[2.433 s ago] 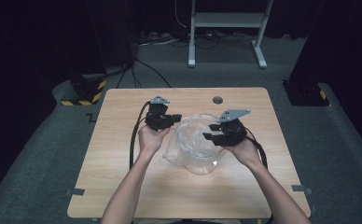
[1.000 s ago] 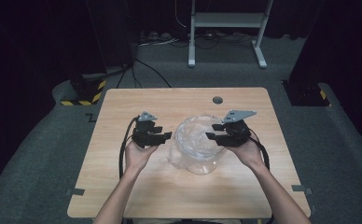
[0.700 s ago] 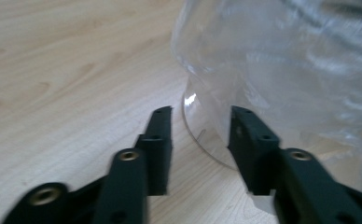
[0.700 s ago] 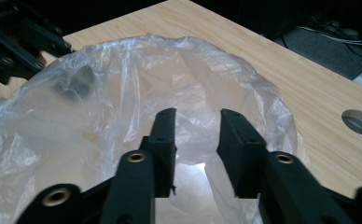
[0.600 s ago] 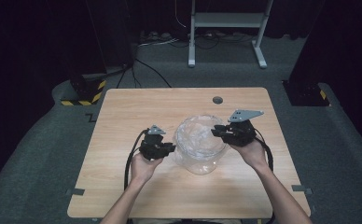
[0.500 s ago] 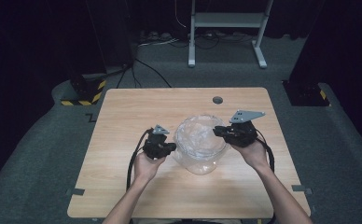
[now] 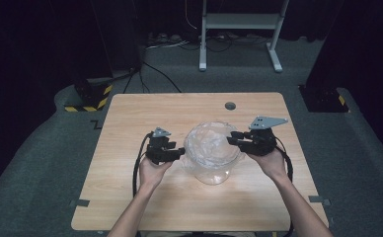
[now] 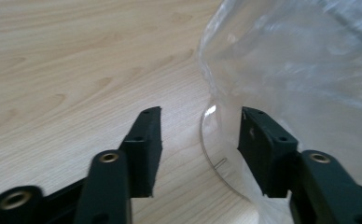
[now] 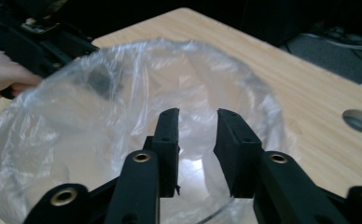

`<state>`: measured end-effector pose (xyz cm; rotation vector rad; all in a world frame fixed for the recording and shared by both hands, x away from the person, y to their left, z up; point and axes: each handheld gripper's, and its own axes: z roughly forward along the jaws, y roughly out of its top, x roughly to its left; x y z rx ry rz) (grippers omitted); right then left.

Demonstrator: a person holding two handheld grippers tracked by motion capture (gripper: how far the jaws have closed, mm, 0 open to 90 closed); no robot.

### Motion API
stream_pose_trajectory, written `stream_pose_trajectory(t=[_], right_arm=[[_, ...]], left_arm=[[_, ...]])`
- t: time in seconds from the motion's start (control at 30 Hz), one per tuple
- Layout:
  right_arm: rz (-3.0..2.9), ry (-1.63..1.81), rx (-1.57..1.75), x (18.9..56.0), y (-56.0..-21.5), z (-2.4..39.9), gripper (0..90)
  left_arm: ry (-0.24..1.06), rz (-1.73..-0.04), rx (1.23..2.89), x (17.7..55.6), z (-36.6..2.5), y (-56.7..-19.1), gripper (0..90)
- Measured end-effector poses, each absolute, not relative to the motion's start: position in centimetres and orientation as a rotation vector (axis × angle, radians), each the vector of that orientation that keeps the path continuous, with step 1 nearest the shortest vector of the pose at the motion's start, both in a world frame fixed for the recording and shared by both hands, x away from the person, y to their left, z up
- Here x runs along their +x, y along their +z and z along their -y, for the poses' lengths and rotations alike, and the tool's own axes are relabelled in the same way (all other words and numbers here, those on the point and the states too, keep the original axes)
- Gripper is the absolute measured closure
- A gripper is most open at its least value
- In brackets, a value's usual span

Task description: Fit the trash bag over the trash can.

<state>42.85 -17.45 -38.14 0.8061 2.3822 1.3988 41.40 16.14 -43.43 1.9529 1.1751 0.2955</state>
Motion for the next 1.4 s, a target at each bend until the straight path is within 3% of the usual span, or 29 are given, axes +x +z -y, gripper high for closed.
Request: stream_pose_trajectory(t=[0.3,0.57,0.77,0.97,1.2,1.4], right_arm=[[-2.298,1.400,0.865,44.0,-37.1,17.9,62.3],[-2.312,1.380,0.875,45.6,-36.8,16.9,68.5],[-2.347,1.339,0.889,46.7,-37.6,16.5,80.5],[-2.349,1.350,0.916,46.7,-38.3,17.1,89.6],[-2.280,1.451,0.977,45.9,-38.1,19.1,74.0],[-2.254,1.468,1.074,45.0,-38.9,21.7,68.4]], left_arm=[[0.278,-1.074,1.871,39.8,-17.2,-39.9,34.5],[0.263,-1.041,1.852,40.5,-14.7,-38.1,32.2],[0.293,-1.061,1.956,41.5,-12.4,-38.4,36.7],[0.320,-1.071,1.982,41.9,-12.2,-40.0,48.7],[0.341,-1.063,2.008,42.6,-12.3,-40.2,54.1],[0.337,-1.075,2.007,43.1,-12.2,-40.2,55.3]])
